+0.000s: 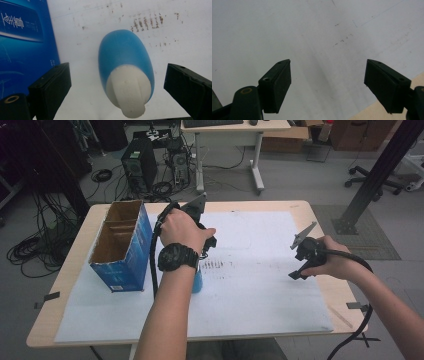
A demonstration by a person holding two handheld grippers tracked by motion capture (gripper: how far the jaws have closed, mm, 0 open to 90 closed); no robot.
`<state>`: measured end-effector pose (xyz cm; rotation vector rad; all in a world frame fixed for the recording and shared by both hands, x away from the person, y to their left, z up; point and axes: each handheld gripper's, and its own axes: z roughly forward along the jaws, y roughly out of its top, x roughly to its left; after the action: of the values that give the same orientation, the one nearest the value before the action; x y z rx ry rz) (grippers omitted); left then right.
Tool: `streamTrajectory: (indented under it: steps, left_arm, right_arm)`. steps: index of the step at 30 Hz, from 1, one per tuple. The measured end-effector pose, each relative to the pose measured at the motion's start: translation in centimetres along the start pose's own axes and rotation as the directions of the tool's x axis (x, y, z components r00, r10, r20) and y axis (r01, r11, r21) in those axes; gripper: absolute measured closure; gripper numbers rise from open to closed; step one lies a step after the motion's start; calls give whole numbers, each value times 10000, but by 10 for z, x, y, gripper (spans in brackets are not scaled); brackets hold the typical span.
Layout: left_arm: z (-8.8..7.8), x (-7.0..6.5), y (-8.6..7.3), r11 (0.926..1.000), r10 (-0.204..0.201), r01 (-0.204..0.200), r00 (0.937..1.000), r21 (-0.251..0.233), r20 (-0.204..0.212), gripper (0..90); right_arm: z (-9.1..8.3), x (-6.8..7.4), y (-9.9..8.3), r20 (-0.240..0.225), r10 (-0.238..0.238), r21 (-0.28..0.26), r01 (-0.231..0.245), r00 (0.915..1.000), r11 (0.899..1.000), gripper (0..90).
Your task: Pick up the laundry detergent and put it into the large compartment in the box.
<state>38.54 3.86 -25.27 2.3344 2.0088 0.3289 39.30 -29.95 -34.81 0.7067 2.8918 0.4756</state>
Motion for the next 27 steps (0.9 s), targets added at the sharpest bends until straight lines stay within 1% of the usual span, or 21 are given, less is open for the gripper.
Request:
streamTrajectory:
  steps: [9,14,15,17,19,20,22,23,24,25,27]
  left_arm:
    - [12,-3,0,9999,-108,108,9999,92,8,82]
    - [18,-2,-1,9999,-49,49,10000,110,-1,77]
    - [19,-3,-1,9999,-73,73,10000,104,-26,77]
    - [23,-4,0,9996,-146,152,9996,230,-249,72]
    - [24,-5,0,9995,-166,175,9994,280,-318,73]
    - [25,-5,0,9992,-256,265,9992,300,-303,74]
    - [24,-5,0,9991,-289,298,9992,299,-286,76]
    - [24,-5,1,9991,-381,387,9987,146,-339,67]
    - [25,-5,1,9990,-426,431,9984,116,-374,64]
    - [26,-5,0,9987,-416,428,9982,264,-426,61]
    - [27,-4,1,9983,-463,477,9981,329,-417,60]
  right_arm:
    - [2,0,0,-38,-32,-3,32,10000,10000,217]
    - [4,0,-1,-55,-8,16,8,10000,10000,217]
    - [4,0,-1,-69,17,22,-17,10000,10000,217]
    - [5,0,-1,-69,-4,40,5,10000,10000,217]
    - [6,0,-1,-58,-20,38,20,10000,10000,217]
    - [6,0,-1,-71,-32,35,32,10000,10000,217]
    - [6,0,0,-78,-52,25,52,10000,10000,217]
    - [6,0,0,-88,-36,46,36,10000,10000,217]
    - [7,0,0,-86,-19,58,20,10000,10000,217]
    - [7,0,0,-86,-19,57,20,10000,10000,217]
    - [7,0,-1,-94,-26,50,26,10000,10000,216]
